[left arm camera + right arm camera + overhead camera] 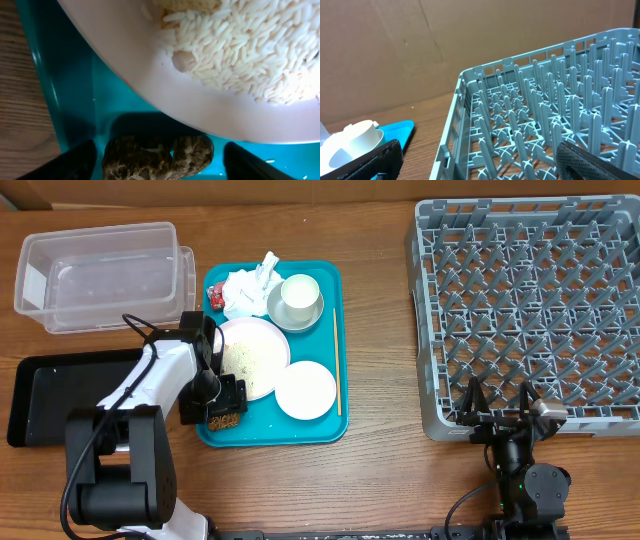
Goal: Sort waste into correct bins and load items into the dishwasher
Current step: 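Move the left gripper to the brown food scrap beside the rice plate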
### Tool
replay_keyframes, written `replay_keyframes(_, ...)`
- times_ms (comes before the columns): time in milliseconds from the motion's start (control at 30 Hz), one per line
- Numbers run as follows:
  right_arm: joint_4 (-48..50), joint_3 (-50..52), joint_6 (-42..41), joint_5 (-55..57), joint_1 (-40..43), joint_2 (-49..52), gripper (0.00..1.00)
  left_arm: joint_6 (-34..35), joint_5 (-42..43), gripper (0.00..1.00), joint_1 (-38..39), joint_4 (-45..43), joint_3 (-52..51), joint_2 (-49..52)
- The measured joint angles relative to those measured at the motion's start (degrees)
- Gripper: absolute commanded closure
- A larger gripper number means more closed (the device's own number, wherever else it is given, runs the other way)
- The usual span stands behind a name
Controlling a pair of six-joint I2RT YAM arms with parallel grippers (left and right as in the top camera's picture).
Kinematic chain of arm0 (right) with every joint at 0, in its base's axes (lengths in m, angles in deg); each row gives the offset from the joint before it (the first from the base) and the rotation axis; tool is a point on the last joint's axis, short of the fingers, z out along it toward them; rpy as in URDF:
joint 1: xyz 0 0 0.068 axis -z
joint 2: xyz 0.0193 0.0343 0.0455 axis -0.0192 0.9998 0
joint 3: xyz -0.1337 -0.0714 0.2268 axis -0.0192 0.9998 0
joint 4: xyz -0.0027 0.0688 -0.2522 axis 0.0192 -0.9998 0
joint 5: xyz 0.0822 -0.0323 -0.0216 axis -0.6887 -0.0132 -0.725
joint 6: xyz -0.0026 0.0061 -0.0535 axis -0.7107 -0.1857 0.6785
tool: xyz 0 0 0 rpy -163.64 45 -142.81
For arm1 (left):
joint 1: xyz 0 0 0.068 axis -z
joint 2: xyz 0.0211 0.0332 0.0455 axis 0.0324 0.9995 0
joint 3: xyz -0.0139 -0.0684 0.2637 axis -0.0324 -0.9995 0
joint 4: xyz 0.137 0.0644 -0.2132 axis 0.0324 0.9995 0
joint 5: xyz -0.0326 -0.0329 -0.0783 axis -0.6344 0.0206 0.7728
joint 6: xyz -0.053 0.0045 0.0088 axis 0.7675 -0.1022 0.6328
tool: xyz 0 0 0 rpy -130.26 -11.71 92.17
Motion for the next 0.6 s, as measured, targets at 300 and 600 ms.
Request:
replay_keyframes(300, 0.00, 0.00, 0.00, 0.02, 0.00, 0.00, 0.00, 1.42, -1.05, 0.18, 0.72, 0.09, 0.00, 0.00)
replay_keyframes(600, 0.00, 0.00, 0.00, 0.02, 0.00, 0.00, 0.00, 2.32, -2.82, 0.31, 0.74, -0.76, -0.20, 0.00)
